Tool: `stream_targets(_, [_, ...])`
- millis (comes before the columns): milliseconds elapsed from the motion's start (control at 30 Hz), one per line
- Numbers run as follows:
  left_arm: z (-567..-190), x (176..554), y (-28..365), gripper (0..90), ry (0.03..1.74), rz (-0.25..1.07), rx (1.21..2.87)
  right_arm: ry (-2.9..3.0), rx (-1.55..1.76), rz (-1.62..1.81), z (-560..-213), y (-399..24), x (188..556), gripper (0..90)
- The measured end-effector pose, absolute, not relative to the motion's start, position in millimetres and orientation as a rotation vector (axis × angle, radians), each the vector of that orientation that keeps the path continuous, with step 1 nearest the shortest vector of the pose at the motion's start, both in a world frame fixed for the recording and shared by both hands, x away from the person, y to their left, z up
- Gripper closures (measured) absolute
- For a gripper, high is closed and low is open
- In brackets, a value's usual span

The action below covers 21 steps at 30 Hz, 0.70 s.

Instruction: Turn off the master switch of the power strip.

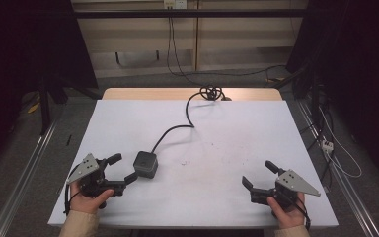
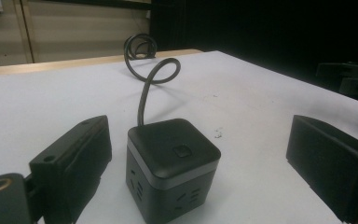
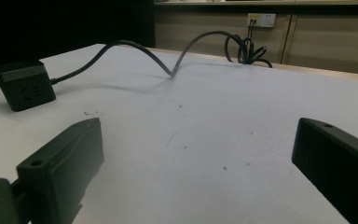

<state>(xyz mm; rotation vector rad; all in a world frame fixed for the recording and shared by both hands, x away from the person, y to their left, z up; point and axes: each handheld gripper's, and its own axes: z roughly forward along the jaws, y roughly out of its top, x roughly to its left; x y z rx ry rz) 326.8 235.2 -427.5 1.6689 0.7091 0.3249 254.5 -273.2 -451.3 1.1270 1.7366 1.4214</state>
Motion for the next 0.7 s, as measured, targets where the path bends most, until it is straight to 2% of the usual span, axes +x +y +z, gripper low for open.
stream_targets(367, [-426.4, 324.5, 238.1, 6.6, 0.726, 0.334, 1.659, 1.743, 1.121, 1.424, -450.9, -271.0, 257.7, 1.9])
stream_targets(700, [-424.6, 325.1, 239.9, 14.2, 0.734, 0.343, 1.660, 1.739, 1.121, 1.429, -449.8, -269.7, 258.8, 2.0])
